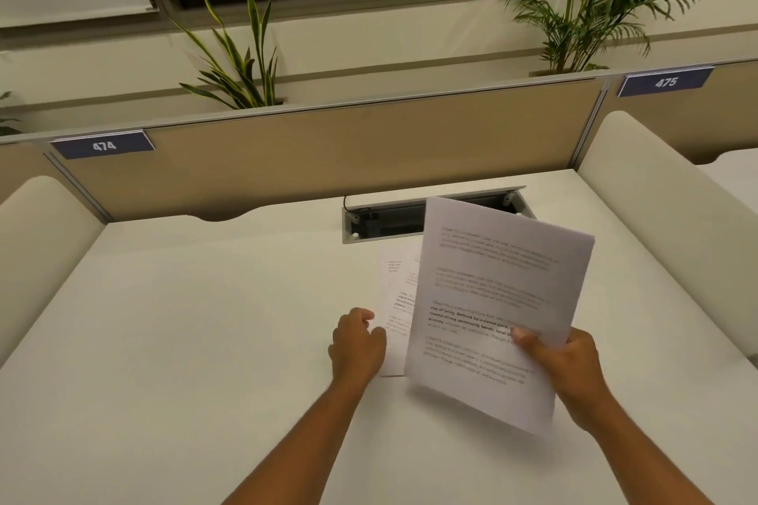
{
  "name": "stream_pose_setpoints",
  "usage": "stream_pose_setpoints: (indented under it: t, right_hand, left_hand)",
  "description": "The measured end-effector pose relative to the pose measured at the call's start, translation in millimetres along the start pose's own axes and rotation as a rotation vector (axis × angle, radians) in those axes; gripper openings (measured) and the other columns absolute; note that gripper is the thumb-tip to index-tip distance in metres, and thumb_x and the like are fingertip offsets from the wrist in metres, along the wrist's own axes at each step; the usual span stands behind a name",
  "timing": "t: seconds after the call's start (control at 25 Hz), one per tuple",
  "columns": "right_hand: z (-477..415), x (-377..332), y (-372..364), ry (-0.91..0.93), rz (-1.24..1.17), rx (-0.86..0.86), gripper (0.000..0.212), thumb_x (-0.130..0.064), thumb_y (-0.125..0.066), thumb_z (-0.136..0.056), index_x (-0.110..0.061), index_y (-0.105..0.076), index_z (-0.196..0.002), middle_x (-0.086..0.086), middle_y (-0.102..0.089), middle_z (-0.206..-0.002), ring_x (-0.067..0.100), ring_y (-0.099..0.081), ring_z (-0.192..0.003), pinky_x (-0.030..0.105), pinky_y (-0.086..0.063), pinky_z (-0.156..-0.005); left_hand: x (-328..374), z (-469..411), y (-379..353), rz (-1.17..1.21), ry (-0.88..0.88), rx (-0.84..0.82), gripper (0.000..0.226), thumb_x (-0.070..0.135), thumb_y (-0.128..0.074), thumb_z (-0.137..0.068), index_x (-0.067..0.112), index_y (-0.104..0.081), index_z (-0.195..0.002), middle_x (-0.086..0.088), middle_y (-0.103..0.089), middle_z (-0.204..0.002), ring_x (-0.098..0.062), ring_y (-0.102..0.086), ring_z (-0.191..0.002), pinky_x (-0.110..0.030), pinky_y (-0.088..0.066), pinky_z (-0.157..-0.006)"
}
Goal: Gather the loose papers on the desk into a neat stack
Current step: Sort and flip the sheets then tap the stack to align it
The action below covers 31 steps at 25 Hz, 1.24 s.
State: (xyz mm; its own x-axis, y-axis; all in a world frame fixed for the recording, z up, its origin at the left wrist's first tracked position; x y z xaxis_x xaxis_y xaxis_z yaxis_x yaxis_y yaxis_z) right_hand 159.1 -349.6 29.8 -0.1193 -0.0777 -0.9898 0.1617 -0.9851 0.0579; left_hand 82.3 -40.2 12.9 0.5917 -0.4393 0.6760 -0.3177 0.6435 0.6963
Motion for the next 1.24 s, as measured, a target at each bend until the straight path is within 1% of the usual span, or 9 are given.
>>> stream_pose_setpoints:
  t: [0.12,0.24,0.56,0.72,0.88,1.0,1.08,1.12,1.24]
  right_hand:
    - [-5.0,-2.2,29.9,-0.036,-0.034,0.056,0.013,-0.015,-0.086,-0.087,-0.017,-0.082,-0.099,0.006,-0.087,-0.097,0.032,-0.084,-0.079,0.044,-0.069,-0.063]
    - [-8.0,1.6,49.5,-0.056,-0.061,0.087,0.016,-0.011,-0.084,-0.088,-0.016,-0.08,-0.103,0.006,-0.087,-0.096,0.032,-0.084,-0.078,0.038,-0.068,-0.059]
    - [-7.2,19.4,73.0,-0.129,-0.054,0.092,0.02,-0.01,-0.084,-0.089,-0.012,-0.079,-0.107,0.008,-0.087,-0.096,0.035,-0.084,-0.079,0.042,-0.068,-0.063]
    - [-7.4,23.8,83.7,-0.156,-0.053,0.094,0.021,-0.01,-0.083,-0.089,-0.014,-0.078,-0.109,0.006,-0.087,-0.096,0.035,-0.084,-0.078,0.043,-0.068,-0.064]
    - [-9.5,27.3,93.8,-0.181,-0.053,0.094,0.022,-0.01,-0.082,-0.091,-0.018,-0.076,-0.109,0.004,-0.087,-0.095,0.034,-0.084,-0.076,0.042,-0.068,-0.06]
    - [-9.0,28.0,98.6,-0.196,-0.064,0.099,0.023,-0.007,-0.081,-0.091,-0.018,-0.076,-0.11,0.004,-0.087,-0.095,0.033,-0.084,-0.076,0.038,-0.066,-0.057]
    - [-8.3,30.3,99.3,-0.215,-0.074,0.096,0.023,-0.005,-0.08,-0.092,-0.014,-0.076,-0.112,0.005,-0.087,-0.095,0.033,-0.084,-0.077,0.037,-0.066,-0.057]
    - [-7.7,31.1,98.7,-0.226,-0.082,0.095,0.024,-0.002,-0.079,-0.092,-0.012,-0.075,-0.113,0.006,-0.087,-0.095,0.033,-0.084,-0.077,0.037,-0.066,-0.057]
    - [-7.2,31.5,94.1,-0.245,-0.085,0.094,0.027,0.002,-0.077,-0.092,-0.009,-0.074,-0.116,0.006,-0.087,-0.094,0.033,-0.084,-0.076,0.038,-0.066,-0.058]
  left_hand:
    - [18.7,-29.1,-18.6,-0.346,0.095,-0.012,0.068,0.064,-0.063,-0.096,0.013,-0.056,-0.141,-0.011,-0.057,-0.143,-0.033,-0.054,-0.134,-0.048,-0.047,-0.108]
    - [30.0,-47.6,-38.7,-0.452,0.124,-0.033,0.084,0.077,-0.068,-0.083,0.015,-0.055,-0.139,-0.01,-0.053,-0.145,-0.032,-0.049,-0.137,-0.05,-0.045,-0.109]
    - [52.4,-58.5,-54.8,-0.47,0.257,-0.083,0.072,0.059,-0.087,-0.075,0.022,-0.059,-0.13,-0.008,-0.061,-0.141,-0.031,-0.05,-0.136,-0.048,-0.04,-0.11]
    - [59.3,-58.4,-55.2,-0.391,0.243,-0.085,0.07,0.044,-0.09,-0.079,0.017,-0.055,-0.133,-0.011,-0.063,-0.138,-0.032,-0.059,-0.13,-0.045,-0.05,-0.109]
    - [58.4,-59.6,-53.0,-0.162,0.217,-0.162,0.059,0.018,-0.081,-0.09,0.008,-0.046,-0.137,-0.014,-0.067,-0.131,-0.036,-0.069,-0.119,-0.044,-0.059,-0.095]
    - [51.4,-62.3,-44.0,0.089,0.142,-0.254,0.033,0.01,-0.069,-0.095,0.001,-0.066,-0.126,-0.015,-0.073,-0.123,-0.033,-0.072,-0.107,-0.044,-0.063,-0.091]
    - [51.3,-58.5,-31.2,0.204,0.086,-0.243,0.02,0.009,-0.062,-0.097,0.006,-0.076,-0.111,-0.015,-0.079,-0.114,-0.033,-0.076,-0.101,-0.047,-0.066,-0.09]
    - [52.6,-55.5,-22.8,0.261,0.057,-0.229,0.018,0.009,-0.061,-0.099,0.011,-0.077,-0.107,-0.012,-0.08,-0.111,-0.03,-0.077,-0.098,-0.044,-0.066,-0.083]
    - [56.1,-47.9,10.2,0.433,-0.023,-0.183,0.024,0.007,-0.064,-0.1,0.025,-0.075,-0.111,0.0,-0.081,-0.106,-0.021,-0.078,-0.095,-0.03,-0.061,-0.067]
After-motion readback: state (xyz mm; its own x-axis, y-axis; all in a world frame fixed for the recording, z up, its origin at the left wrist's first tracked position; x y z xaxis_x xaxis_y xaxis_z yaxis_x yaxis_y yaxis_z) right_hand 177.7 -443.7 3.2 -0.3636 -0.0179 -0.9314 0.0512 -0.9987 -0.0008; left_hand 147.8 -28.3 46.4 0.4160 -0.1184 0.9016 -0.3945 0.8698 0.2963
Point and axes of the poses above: each hand's wrist, its own z-axis away from the middle knuckle, its own y-axis out of the back of the hand, x = y × z, the point moved 2 cm from there along -z, towards the middle knuckle
